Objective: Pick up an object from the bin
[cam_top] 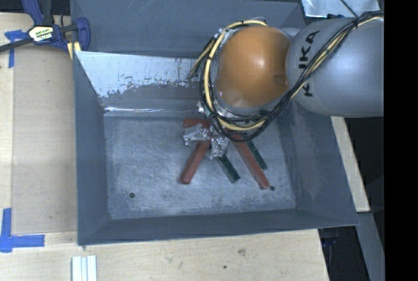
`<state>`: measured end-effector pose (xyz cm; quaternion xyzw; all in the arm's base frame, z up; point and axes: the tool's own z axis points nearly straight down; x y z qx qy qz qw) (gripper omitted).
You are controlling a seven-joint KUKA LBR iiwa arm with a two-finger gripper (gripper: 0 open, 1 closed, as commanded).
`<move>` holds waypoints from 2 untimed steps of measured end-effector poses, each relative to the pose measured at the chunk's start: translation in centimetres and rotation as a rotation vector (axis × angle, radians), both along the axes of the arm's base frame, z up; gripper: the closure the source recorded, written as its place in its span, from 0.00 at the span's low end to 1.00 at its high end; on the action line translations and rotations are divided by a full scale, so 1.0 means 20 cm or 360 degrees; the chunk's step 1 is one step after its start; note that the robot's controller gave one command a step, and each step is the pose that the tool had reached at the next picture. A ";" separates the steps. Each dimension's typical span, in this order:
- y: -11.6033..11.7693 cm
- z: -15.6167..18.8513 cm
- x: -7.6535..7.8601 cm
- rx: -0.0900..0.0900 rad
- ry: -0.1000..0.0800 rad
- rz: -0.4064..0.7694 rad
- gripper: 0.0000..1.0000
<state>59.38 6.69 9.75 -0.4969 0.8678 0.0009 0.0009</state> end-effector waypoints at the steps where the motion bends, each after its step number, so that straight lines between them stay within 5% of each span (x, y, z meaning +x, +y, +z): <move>1: 0.00 0.09 -0.01 -0.0002 0.0008 -0.0001 1.00; 2: 0.00 0.17 0.00 -0.0001 -0.0004 -0.0003 1.00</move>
Offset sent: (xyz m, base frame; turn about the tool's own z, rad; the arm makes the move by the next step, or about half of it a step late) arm 0.0000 0.0001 0.0502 0.0000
